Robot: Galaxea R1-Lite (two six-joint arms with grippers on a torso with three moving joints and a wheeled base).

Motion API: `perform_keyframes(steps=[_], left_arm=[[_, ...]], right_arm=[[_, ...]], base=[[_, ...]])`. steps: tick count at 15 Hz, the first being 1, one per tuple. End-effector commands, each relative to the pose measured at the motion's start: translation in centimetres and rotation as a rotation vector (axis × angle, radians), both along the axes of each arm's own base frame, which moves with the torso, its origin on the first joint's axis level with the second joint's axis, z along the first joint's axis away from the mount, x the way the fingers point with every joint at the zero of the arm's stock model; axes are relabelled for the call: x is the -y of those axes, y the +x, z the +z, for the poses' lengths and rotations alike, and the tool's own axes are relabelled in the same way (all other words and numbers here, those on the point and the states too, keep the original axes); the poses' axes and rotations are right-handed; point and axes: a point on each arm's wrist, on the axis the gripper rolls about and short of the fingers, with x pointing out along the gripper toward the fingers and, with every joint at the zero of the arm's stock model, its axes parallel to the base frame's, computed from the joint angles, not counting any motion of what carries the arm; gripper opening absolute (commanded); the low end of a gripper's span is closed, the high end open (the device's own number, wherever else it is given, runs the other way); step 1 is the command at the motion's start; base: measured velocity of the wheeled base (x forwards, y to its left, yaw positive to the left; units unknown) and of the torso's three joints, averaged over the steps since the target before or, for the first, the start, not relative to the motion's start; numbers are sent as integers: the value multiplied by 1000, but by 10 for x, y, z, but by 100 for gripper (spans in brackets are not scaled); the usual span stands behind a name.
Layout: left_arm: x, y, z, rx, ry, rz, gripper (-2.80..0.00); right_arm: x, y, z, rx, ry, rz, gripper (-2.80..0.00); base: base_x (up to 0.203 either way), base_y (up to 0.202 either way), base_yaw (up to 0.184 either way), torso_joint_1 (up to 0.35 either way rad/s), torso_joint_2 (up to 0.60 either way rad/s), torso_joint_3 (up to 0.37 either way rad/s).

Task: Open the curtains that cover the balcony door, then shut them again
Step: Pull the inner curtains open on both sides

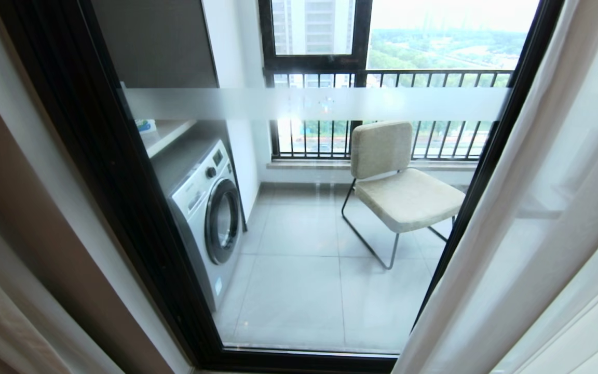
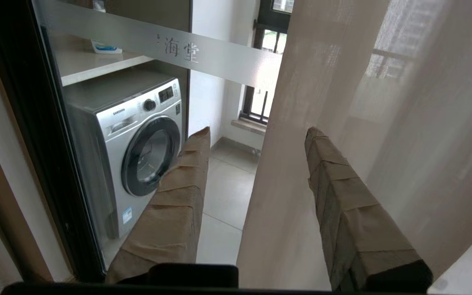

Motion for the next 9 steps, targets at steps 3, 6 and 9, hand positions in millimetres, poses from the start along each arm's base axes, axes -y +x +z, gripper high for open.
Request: perform_keyframes(steps=[3, 6, 9], left_arm=[[0, 0, 0, 2, 0, 2, -280], [0, 0, 0, 2, -1, 2, -280], [0, 0, 0, 2, -1, 2, -280]], right_arm=[[-3, 61, 9, 4, -3, -8, 0], [-4, 92, 31, 42, 4, -50, 0], [-4, 121, 49, 80, -1, -119, 0]], base=[[0, 0, 0, 0, 0, 0], [0, 0, 0, 0, 0, 0], [0, 0, 0, 0, 0, 0]])
